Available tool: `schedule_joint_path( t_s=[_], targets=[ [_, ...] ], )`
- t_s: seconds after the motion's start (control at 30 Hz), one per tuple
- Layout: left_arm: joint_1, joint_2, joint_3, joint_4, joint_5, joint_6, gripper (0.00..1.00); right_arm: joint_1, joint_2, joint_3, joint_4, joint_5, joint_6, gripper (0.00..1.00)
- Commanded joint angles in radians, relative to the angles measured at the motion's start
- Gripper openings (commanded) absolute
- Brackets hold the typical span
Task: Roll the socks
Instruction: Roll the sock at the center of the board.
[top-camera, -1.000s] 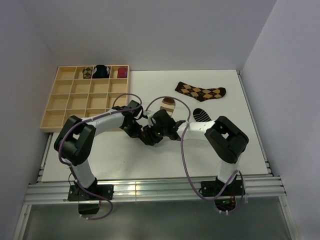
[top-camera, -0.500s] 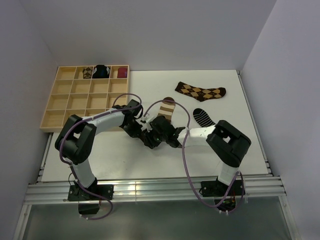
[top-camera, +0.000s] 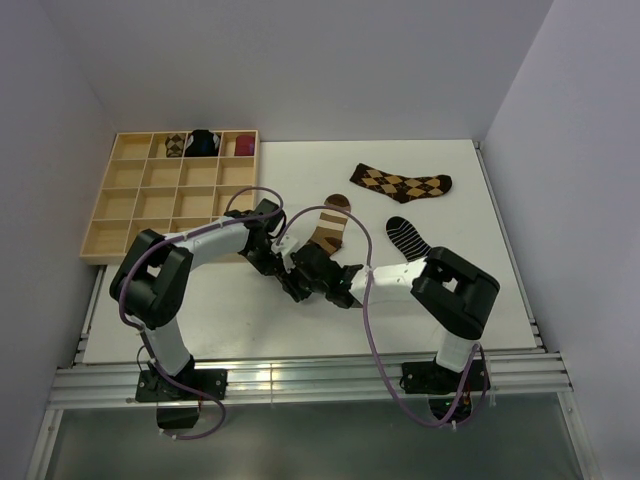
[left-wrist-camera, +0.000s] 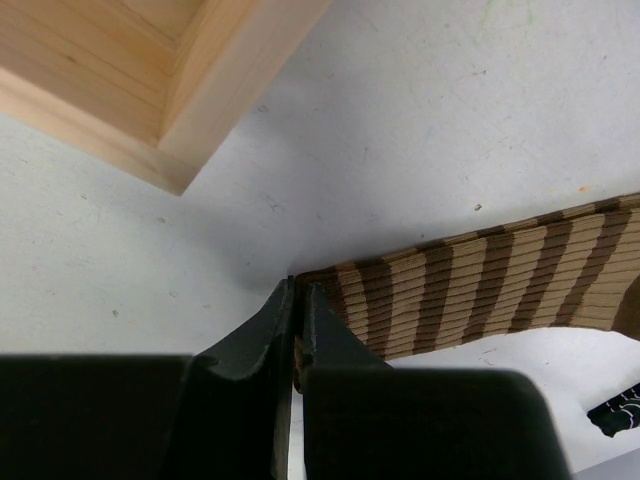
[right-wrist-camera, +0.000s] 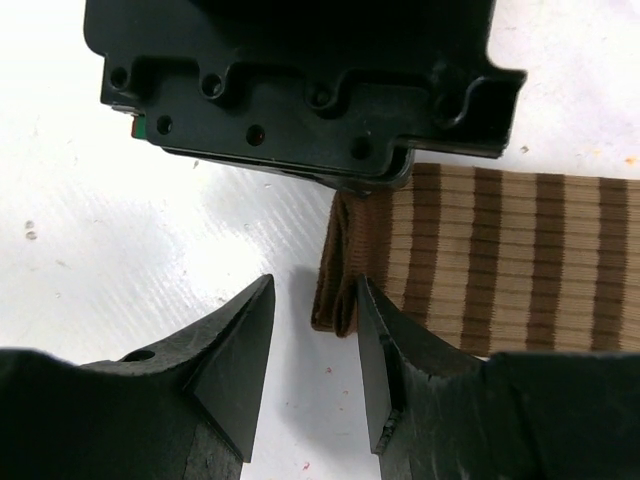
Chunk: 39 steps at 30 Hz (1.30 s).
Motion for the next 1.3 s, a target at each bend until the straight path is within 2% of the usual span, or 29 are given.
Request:
schedule_joint_path(
  t_s=[0.0, 0.77, 0.87, 0.97, 1.0, 1.07, 1.13, 1.27],
  targets=[
    [0.002, -0.014, 0.031, -0.021, -0.005, -0.014, 0.06, 0.015, 0.001, -0.013, 0.050, 0.076, -0.027, 0.46],
    [0.003, -0.001, 0.034, -0.005, 0.018, -0.025, 0.06, 0.041, 0.085, 0.003, 0.046, 0.147, -0.046, 0.42],
    [0.003, -0.001, 0.031, -0.002, 0.018, -0.027, 0.06, 0.043, 0.084, 0.001, 0.050, 0.161, -0.046, 0.38],
    [0.003, -0.001, 0.032, -0.004, 0.016, -0.028, 0.06, 0.043, 0.084, 0.004, 0.046, 0.169, -0.046, 0.29],
    [0.005, -0.001, 0.032, -0.004, 0.018, -0.028, 0.06, 0.043, 0.084, 0.004, 0.043, 0.169, -0.046, 0.21],
    [0.005, -0.003, 0.029, -0.002, 0.018, -0.033, 0.08, 0.043, 0.078, 0.003, 0.038, 0.159, -0.046, 0.13],
    [0.003, -0.011, 0.026, 0.001, 0.016, -0.036, 0.09, 0.041, 0.070, 0.004, 0.027, 0.141, -0.042, 0.02],
    [0.011, -0.038, 0.011, 0.021, 0.008, -0.043, 0.21, 0.024, 0.068, 0.017, -0.008, 0.052, -0.023, 0.00]
  ],
)
